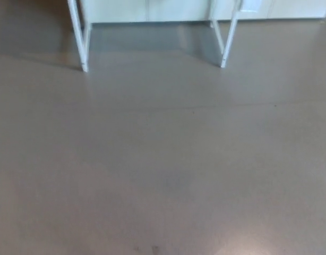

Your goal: The robot walks towards a table in front, picks a dumpling toy with left hand and puts it in an orange round plate

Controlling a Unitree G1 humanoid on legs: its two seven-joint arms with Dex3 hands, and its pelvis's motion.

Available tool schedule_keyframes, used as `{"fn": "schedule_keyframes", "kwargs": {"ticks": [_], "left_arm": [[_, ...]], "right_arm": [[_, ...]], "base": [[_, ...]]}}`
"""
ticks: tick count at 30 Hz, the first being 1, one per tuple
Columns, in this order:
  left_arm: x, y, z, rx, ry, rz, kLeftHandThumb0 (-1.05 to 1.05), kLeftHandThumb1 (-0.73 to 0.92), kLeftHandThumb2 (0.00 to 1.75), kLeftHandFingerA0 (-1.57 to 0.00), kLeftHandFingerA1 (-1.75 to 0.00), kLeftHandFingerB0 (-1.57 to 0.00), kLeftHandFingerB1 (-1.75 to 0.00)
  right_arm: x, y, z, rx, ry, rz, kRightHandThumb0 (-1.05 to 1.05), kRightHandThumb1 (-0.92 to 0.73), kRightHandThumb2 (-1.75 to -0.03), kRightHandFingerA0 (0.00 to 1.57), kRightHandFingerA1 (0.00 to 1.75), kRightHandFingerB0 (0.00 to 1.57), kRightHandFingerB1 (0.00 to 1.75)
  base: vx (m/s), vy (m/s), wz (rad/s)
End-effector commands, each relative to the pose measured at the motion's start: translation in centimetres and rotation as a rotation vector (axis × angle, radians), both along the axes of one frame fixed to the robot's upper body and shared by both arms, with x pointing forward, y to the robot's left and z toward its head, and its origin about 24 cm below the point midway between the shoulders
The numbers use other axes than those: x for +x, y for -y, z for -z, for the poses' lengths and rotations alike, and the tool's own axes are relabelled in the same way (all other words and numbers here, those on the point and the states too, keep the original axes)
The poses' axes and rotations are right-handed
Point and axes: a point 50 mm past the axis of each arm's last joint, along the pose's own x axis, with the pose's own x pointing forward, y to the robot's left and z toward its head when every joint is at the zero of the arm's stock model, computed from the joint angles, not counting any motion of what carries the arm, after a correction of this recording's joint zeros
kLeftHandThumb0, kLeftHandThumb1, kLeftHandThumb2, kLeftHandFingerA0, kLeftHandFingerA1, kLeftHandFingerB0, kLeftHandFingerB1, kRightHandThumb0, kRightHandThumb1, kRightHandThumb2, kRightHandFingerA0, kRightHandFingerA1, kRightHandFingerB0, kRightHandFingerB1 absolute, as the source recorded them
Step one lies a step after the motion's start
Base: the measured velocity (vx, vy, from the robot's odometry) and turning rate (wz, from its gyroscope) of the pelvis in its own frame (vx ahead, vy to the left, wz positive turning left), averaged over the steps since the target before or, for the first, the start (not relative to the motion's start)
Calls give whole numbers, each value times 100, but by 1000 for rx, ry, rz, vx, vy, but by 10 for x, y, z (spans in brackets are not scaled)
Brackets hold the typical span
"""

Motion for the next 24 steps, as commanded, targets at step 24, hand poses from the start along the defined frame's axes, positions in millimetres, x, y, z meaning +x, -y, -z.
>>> {"fn": "schedule_keyframes", "kwargs": {"ticks": [24], "left_arm": [[-3,-5,-3,-13,56,-33,9,61,62,-38,-47,-44,-36]], "right_arm": [[-8,6,-4,-33,25,2,-24,3,-123,62,129,20,91]], "base": [[322,-71,14]]}}
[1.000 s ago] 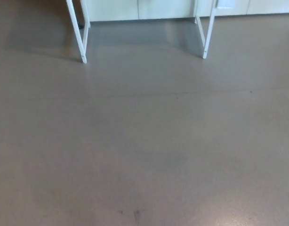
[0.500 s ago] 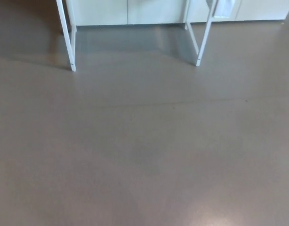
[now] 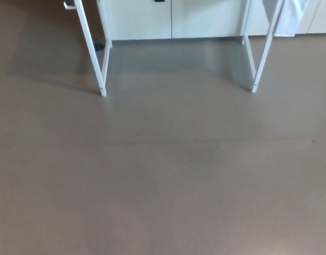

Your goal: The robot walks towards a table in front, picks a dumpling toy with left hand and puts it in an orange round plate

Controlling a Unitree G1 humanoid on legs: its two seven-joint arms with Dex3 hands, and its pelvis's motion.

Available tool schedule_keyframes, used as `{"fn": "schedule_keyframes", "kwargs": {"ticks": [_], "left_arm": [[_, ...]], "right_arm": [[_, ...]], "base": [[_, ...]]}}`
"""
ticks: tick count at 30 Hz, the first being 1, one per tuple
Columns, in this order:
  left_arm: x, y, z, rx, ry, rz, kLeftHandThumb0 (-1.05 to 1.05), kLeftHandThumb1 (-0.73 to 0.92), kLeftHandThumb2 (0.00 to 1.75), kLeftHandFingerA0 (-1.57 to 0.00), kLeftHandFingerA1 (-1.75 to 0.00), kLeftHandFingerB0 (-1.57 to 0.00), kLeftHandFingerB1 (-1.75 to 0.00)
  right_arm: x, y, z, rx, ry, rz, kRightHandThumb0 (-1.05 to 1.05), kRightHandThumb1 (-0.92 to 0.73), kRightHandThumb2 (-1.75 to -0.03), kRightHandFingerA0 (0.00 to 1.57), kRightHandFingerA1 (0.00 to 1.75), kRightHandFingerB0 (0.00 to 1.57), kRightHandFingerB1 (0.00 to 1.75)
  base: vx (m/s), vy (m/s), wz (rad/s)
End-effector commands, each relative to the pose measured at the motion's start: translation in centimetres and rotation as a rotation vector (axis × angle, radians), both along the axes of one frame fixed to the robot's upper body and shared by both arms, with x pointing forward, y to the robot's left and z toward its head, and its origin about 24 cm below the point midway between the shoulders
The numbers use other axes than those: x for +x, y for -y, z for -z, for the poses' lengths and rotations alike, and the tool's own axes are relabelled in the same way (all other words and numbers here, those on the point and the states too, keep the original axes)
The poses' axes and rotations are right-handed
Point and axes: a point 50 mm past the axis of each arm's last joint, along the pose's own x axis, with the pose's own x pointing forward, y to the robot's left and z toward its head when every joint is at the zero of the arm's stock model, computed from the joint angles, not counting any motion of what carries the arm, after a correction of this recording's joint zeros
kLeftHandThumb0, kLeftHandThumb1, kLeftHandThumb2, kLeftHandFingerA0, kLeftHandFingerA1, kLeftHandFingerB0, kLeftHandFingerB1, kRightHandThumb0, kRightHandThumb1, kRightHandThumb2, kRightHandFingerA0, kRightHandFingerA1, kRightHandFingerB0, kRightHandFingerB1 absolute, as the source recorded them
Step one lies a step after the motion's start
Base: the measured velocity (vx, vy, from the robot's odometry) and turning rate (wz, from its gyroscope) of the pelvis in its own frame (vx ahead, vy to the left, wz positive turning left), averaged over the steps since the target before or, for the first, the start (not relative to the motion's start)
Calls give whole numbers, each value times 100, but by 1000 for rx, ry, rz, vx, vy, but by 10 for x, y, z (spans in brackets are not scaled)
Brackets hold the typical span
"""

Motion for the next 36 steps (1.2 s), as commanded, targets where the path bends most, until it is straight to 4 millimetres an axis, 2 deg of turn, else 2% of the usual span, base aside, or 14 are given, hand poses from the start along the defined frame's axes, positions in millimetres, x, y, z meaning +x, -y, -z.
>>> {"fn": "schedule_keyframes", "kwargs": {"ticks": [1,2,3,5,8,20,21,22,26,30,31,34,35,36], "left_arm": [[2,-7,-4,21,20,-8,10,60,64,-37,-47,-43,-37],[2,-7,-4,19,22,-11,10,60,64,-37,-47,-43,-37],[3,-7,-4,19,27,-12,7,61,64,-27,-44,-43,-36],[4,-7,-5,21,32,-5,8,62,60,-34,-45,-44,-35],[5,-7,-5,30,23,11,6,62,59,-29,-42,-42,-33],[10,-8,-6,60,10,36,3,61,58,-52,-49,-43,-33],[10,-8,-6,61,10,38,3,61,58,-52,-49,-43,-33],[10,-8,-6,61,12,39,-1,59,57,-36,-42,-43,-33],[11,-8,-6,56,20,31,-2,58,56,-37,-43,-43,-33],[13,-7,-7,57,28,37,3,56,56,-38,-42,-43,-33],[14,-6,-7,64,29,42,-4,55,55,-47,-43,-43,-33],[14,-6,-7,77,24,52,-4,55,55,-47,-43,-43,-33],[15,-6,-7,93,15,62,-14,51,56,-97,-60,-44,-35],[15,-6,-7,104,9,69,-14,51,56,-97,-60,-44,-35]], "right_arm": [[-5,2,0,-16,-8,4,-18,5,-125,61,129,21,94],[-5,2,0,-19,-10,7,-18,5,-125,61,129,21,94],[-4,2,0,-23,-11,8,-21,6,-125,63,131,20,94],[-3,1,0,-20,-7,9,-14,5,-127,62,133,19,92],[-3,2,0,-15,-2,12,-15,7,-128,61,132,19,94],[-1,0,0,-28,-5,5,-16,10,-132,65,131,21,96],[-1,0,1,-27,-4,5,-16,10,-132,65,131,21,96],[-1,0,1,-25,-4,10,-18,9,-128,66,132,21,95],[-2,0,1,-21,-11,15,-13,6,-127,66,125,21,93],[-4,0,1,-22,-9,14,-17,8,-129,64,129,22,95],[-4,-1,1,-22,-7,14,-14,10,-130,61,129,23,95],[-5,-1,2,-21,-8,16,-14,10,-130,61,129,23,95],[-6,-1,2,-21,-11,12,-18,11,-133,58,130,22,96],[-6,-1,2,-21,-13,9,-18,11,-133,58,130,22,96]], "base": [[365,18,-19],[366,50,-20],[358,67,-26],[449,138,-30],[479,207,-46],[397,45,10],[646,-92,74],[566,-164,52],[542,-128,7],[438,10,-19],[425,89,-34],[433,112,-37],[552,174,-5],[658,271,-102]]}}
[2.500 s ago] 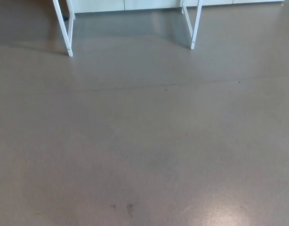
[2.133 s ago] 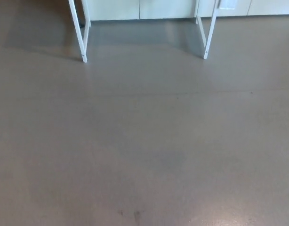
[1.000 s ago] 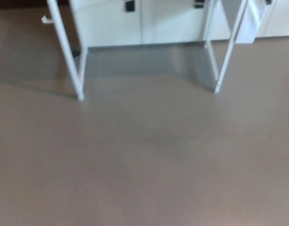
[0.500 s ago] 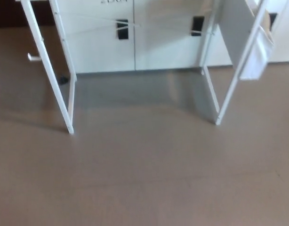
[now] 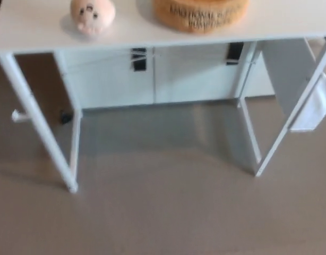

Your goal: The robot walks towards a table in front, picks a dumpling toy with left hand and puts it in an orange round plate

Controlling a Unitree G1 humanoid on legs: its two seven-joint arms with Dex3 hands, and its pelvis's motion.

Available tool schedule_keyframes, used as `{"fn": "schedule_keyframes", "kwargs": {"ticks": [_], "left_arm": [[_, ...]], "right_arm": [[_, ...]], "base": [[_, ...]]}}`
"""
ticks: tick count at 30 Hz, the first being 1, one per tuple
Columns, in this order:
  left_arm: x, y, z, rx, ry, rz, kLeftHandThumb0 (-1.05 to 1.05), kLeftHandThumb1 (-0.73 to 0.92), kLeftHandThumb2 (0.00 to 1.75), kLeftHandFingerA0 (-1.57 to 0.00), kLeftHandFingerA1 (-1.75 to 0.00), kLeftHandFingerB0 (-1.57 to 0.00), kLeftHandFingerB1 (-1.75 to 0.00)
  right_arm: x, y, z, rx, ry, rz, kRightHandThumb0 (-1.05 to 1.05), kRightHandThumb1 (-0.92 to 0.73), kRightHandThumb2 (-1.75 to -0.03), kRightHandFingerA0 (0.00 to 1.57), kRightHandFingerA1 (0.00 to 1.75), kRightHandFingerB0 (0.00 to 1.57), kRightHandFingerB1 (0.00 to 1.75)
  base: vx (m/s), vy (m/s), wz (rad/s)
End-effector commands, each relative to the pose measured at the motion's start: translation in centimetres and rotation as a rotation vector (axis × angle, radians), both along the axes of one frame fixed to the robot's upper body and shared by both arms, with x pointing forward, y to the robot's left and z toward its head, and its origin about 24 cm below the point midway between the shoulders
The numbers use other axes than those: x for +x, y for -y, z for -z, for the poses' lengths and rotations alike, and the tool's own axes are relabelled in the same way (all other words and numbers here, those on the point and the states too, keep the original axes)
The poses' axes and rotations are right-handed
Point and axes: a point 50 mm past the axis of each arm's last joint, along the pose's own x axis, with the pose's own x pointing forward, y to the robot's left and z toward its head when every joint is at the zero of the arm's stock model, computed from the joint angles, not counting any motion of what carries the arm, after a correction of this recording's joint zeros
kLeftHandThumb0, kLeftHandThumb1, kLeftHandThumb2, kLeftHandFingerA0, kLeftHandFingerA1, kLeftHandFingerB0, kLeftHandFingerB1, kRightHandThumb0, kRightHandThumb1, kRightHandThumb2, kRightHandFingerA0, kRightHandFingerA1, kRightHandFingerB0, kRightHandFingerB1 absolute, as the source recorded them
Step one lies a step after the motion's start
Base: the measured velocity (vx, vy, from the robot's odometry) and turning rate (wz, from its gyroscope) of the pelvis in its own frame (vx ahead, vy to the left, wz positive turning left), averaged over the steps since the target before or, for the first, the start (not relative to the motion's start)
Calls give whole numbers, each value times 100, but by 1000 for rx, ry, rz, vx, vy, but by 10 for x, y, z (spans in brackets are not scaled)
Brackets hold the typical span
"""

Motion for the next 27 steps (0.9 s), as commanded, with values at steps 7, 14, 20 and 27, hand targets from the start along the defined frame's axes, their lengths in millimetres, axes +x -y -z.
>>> {"fn": "schedule_keyframes", "kwargs": {"ticks": [7,14,20,27], "left_arm": [[4,-6,-5,79,14,25,-5,54,55,-47,-45,-46,-34],[6,-5,-6,83,23,40,0,55,55,-42,-43,-47,-34],[5,-4,-6,117,9,126,-3,59,56,-52,-50,-45,-33],[15,14,-11,381,-3,566,-17,53,60,-59,-47,-46,-38]], "right_arm": [[-4,3,-1,-18,-10,-2,-20,8,-127,61,126,22,95],[-4,2,-1,-19,-4,5,-10,9,-131,62,132,22,96],[-5,2,0,-19,-10,9,-10,7,-132,62,127,22,93],[-6,2,-1,-47,-26,-15,-19,6,-125,63,126,22,93]], "base": [[430,186,-9],[250,8,10],[300,-93,20],[243,-50,-13]]}}
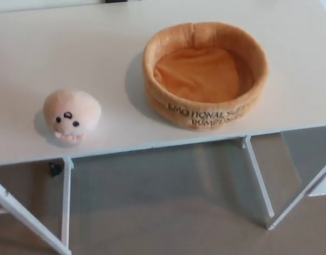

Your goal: The robot walks towards a table in front, picks a dumpling toy with left hand and puts it in an orange round plate

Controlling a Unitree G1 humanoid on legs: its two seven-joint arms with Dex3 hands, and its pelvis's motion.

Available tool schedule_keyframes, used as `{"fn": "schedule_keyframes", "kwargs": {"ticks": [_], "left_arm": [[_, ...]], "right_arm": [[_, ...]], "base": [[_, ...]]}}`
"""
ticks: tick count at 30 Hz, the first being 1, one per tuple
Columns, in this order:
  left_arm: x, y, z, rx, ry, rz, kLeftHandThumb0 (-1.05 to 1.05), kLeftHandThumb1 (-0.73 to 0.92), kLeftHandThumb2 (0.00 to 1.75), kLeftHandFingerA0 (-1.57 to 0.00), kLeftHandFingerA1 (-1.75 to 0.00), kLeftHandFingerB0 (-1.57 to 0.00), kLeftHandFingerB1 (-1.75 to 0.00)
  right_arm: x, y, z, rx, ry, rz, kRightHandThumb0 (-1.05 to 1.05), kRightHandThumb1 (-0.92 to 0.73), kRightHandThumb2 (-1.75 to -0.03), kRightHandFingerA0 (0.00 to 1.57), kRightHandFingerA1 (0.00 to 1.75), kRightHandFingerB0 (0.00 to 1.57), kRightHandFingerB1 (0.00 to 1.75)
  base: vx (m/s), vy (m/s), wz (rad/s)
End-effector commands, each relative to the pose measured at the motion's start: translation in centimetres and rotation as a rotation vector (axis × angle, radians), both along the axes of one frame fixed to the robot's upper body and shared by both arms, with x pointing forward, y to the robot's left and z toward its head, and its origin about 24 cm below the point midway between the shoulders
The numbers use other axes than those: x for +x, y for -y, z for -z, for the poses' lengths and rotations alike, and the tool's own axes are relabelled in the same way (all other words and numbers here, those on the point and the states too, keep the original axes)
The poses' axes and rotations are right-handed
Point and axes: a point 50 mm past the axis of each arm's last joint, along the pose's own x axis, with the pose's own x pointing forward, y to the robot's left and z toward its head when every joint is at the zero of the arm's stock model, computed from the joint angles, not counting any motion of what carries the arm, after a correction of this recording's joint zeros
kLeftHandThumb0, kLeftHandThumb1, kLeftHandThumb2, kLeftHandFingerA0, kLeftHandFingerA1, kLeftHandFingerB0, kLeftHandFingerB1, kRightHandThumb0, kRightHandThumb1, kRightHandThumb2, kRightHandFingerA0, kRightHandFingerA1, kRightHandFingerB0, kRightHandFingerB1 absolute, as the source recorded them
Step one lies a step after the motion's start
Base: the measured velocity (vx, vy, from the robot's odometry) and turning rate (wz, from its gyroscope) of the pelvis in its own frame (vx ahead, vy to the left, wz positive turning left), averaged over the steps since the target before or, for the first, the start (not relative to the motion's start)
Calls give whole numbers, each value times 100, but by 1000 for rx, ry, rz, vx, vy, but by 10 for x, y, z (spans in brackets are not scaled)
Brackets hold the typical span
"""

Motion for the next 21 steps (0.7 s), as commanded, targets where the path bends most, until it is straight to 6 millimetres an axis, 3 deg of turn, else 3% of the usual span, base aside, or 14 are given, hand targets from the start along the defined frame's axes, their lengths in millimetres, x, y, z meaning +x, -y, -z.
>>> {"fn": "schedule_keyframes", "kwargs": {"ticks": [1,9,10,16,21], "left_arm": [[10,10,-10,270,30,410,-17,54,60,-58,-48,-46,-38],[8,14,-10,200,53,397,-18,52,60,-57,-48,-45,-38],[6,13,-8,161,39,350,-16,52,59,-57,-49,-47,-37],[3,11,-5,131,19,309,-15,52,59,-59,-50,-48,-38],[4,16,-11,214,32,506,-17,56,57,-65,-47,-47,-35]], "right_arm": [[-4,3,-1,-36,-20,-10,-15,8,-127,62,127,22,93],[-9,2,0,-19,-26,-1,-21,5,-131,57,128,20,92],[-11,2,0,-12,-26,9,-15,8,-132,63,128,22,94],[-13,3,1,-21,-37,11,-17,8,-131,63,129,21,95],[-14,2,1,-17,-36,22,-13,7,-135,63,130,22,94]], "base": [[237,-22,-8],[82,133,-1],[124,96,2],[102,-4,3],[65,-85,1]]}}
